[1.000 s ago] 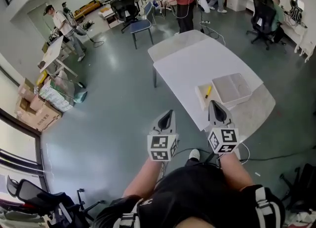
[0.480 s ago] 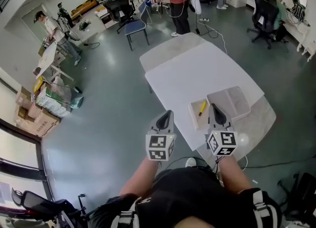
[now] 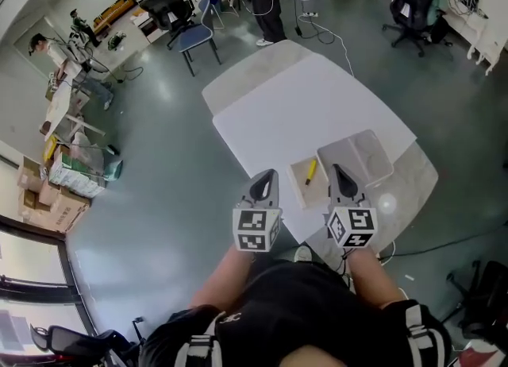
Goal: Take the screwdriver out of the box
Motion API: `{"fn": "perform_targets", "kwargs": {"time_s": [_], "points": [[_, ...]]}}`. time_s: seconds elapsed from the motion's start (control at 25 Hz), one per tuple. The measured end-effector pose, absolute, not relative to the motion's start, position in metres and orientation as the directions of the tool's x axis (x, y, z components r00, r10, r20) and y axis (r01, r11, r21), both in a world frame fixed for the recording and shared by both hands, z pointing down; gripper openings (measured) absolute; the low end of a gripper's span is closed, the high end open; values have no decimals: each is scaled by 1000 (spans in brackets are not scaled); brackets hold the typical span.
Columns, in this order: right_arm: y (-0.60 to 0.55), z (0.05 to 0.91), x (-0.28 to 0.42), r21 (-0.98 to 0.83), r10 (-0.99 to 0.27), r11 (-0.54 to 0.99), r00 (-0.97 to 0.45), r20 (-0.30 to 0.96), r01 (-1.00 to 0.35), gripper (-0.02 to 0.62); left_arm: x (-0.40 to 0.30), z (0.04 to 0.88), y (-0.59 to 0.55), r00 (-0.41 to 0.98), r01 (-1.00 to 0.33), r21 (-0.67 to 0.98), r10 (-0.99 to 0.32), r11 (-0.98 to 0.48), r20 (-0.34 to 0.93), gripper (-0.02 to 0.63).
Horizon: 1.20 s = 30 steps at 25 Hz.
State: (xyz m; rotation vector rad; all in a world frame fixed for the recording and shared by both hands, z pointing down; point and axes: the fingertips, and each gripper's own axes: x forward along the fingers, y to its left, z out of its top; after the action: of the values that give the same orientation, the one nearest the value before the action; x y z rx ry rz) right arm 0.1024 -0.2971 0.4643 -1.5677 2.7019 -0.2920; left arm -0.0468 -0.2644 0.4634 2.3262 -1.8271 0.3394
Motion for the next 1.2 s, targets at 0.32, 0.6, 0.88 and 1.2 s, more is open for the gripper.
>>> {"fn": "perform_targets", "kwargs": {"time_s": [0.32,0.6,0.88,1.2], "points": [[-310,463,98,-155,-900,406,-424,102,-900,14,-35,462,-309,359,-921,-45,-888,-387,286,5],[-316,470,111,-144,-933,319,-337,123,-937,14,-18,456,-329,459,-875,-38,-853,-482,248,5],[-332,474,101,-150,-957,227,-249,151,-962,14,-42,452,-345,509,-847,-33,-828,-530,237,5],[-340,504,79,-97,-938,211,-229,261,-973,14,-61,448,-351,530,-838,-13,-820,-545,219,5]]}}
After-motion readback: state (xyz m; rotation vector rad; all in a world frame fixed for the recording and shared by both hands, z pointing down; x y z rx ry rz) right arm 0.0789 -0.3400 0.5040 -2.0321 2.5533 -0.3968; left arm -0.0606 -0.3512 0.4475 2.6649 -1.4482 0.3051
